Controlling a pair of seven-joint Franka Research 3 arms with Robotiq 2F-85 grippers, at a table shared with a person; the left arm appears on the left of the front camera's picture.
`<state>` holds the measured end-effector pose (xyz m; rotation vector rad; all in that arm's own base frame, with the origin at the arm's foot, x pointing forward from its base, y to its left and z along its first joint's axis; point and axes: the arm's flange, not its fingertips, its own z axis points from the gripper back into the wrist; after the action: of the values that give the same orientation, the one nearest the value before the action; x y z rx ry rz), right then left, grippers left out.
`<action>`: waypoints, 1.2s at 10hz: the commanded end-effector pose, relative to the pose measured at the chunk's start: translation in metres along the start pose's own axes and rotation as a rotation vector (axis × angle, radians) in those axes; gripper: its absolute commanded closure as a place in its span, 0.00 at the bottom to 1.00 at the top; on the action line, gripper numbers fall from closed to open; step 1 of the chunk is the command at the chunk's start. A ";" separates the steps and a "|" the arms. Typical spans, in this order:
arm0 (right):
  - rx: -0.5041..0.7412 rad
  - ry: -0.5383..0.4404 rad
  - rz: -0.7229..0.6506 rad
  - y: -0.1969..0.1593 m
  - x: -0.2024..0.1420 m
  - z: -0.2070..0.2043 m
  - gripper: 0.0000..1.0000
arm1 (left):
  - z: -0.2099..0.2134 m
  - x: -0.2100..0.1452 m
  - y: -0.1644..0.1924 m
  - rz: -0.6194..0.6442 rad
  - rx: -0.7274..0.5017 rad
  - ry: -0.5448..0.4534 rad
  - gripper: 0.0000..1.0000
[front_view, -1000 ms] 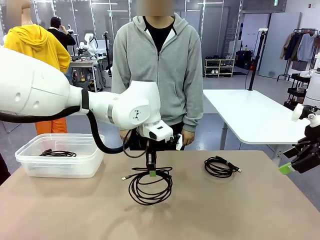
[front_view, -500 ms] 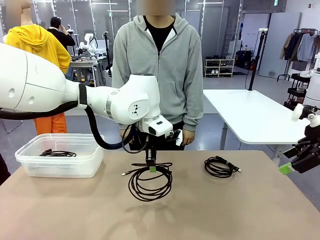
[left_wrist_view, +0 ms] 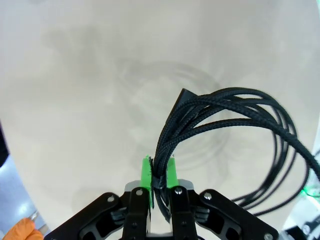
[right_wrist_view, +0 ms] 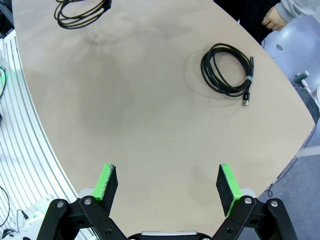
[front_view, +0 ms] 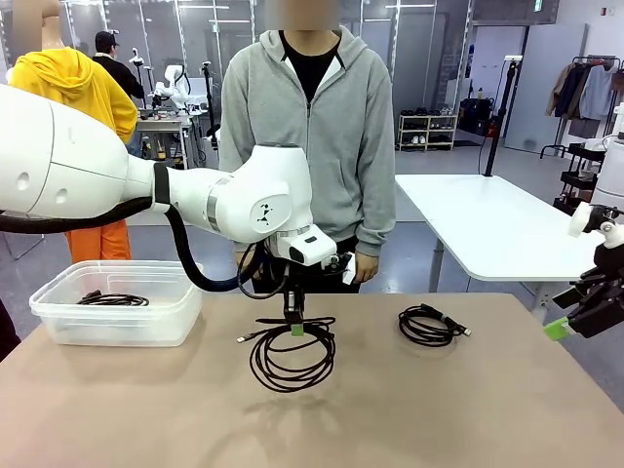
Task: Organize and store the cables.
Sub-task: Place the USB Extension Cable into the Organizing box.
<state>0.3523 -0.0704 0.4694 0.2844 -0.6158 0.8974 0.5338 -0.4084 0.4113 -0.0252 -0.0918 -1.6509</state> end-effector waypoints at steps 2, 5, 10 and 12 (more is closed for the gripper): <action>-0.010 0.000 -0.008 -0.001 0.001 -0.001 0.00 | 0.055 -0.049 0.023 -0.063 0.024 -0.044 0.87; -0.010 0.000 -0.008 -0.001 0.001 -0.001 0.00 | 0.108 -0.130 0.031 -0.125 0.104 -0.101 0.87; -0.010 0.000 -0.008 -0.001 0.001 -0.001 0.00 | 0.148 -0.277 0.028 -0.026 0.124 -0.061 0.87; -0.010 0.000 -0.008 -0.001 0.001 -0.001 0.00 | 0.155 -0.330 0.014 0.000 0.139 -0.096 0.87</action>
<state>0.3523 -0.0704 0.4695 0.2842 -0.6157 0.8973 0.5854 -0.0818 0.5435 0.0439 -0.2475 -1.6263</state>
